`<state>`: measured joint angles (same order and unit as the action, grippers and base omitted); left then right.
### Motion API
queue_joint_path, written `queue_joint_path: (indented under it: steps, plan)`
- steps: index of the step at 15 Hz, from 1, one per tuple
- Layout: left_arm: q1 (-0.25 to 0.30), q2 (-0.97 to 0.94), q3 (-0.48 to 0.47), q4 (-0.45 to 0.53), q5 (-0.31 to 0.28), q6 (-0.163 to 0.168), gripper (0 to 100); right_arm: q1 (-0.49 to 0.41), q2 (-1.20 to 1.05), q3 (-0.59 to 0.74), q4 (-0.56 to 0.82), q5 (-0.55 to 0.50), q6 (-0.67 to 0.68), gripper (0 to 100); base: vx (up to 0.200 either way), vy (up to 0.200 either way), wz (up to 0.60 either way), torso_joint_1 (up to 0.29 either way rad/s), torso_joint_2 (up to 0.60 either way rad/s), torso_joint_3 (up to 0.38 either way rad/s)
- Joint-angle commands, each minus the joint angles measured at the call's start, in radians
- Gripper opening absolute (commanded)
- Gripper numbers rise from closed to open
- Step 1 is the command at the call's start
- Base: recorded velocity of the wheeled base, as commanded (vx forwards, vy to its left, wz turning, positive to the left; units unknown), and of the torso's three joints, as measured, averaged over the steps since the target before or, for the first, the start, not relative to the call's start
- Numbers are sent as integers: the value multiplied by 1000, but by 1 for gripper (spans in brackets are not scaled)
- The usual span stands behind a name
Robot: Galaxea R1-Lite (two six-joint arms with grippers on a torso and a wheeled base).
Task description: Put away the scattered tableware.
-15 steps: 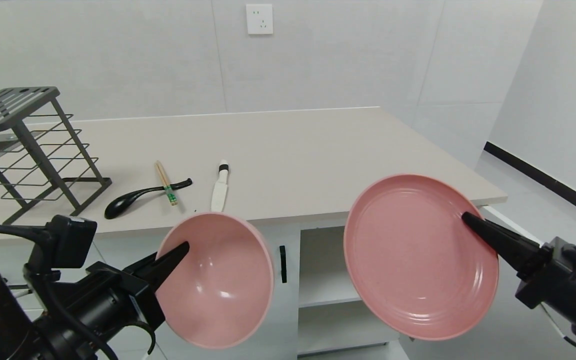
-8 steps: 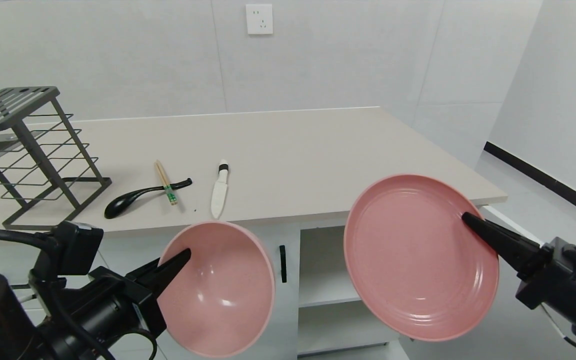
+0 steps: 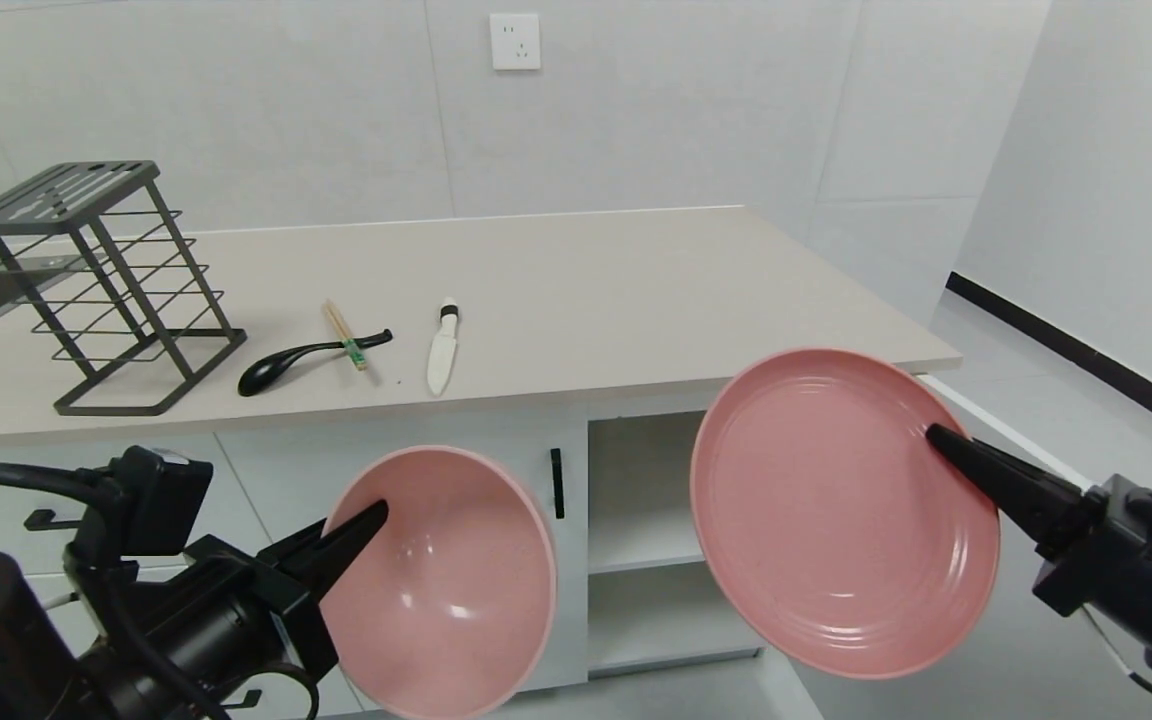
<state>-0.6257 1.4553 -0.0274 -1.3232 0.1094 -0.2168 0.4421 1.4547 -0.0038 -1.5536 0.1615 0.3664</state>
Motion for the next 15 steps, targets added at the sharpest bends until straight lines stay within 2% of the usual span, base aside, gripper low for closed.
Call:
queue_joint_path:
  steps: [1,3,9,15]
  plan:
    - [0,7,0,2,1,1,0,1,1,-1,-2,1,0,0,0,-200,0,17,2,2]
    - [1,8,0,-1,3,5,0,1,1,-1,-2,1,0,0,0,-200,0,2,2,7]
    - [1,11,14,-2,1,7,0,1,3,-1,-6,1,-1,0,0,0,0,-13,31,14]
    - [8,40,17,-2,1,7,0,0,18,-1,-6,1,-1,0,0,0,0,-195,418,217]
